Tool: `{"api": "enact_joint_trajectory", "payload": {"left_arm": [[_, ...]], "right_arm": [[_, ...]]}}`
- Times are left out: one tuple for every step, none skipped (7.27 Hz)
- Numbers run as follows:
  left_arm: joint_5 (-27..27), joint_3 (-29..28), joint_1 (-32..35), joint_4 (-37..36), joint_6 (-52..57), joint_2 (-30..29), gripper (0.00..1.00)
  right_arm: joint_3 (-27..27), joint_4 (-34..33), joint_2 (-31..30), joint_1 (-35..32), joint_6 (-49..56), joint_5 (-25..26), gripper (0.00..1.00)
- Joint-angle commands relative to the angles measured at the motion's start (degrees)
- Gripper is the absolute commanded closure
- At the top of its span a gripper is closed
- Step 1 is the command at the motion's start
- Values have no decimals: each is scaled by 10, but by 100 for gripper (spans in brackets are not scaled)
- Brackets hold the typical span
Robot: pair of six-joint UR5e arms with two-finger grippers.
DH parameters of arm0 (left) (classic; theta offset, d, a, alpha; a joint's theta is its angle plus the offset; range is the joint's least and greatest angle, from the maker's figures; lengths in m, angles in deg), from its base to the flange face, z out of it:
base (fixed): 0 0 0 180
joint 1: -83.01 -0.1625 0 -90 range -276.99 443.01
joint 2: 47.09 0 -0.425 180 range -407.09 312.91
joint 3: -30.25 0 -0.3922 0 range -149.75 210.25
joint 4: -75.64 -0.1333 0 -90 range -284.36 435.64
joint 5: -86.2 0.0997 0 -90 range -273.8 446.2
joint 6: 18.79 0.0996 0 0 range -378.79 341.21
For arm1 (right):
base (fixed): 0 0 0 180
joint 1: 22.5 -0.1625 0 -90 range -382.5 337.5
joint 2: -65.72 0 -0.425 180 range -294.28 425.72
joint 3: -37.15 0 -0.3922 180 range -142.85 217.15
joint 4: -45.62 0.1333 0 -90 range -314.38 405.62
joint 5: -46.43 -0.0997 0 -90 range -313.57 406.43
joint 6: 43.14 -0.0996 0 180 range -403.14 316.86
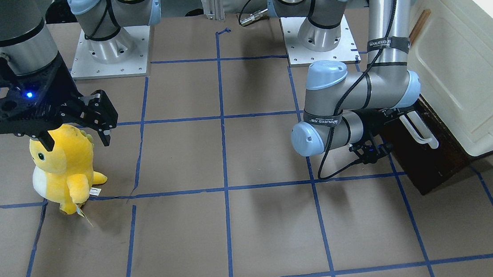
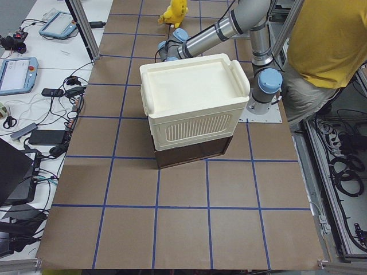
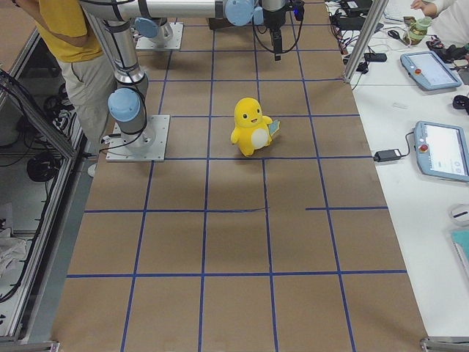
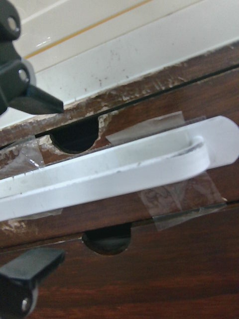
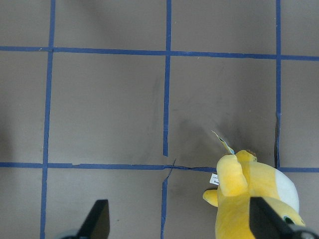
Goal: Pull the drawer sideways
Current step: 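Close the left gripper around the white drawer handle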
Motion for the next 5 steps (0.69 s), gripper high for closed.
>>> {"api": "enact_joint_trajectory", "payload": {"left_arm": [[0,-3,0,2,0,-3,59],[0,-3,0,2,1,-1,59],[0,-3,0,3,1,-3,60],[0,-3,0,2,1,-4,61],[0,-3,1,2,2,-5,62]], "right_arm": [[0,0,0,0,0,0,0],[0,0,0,0,0,0,0],[0,0,0,0,0,-1,0],[0,0,0,0,0,0,0],[0,0,0,0,0,0,0]]}}
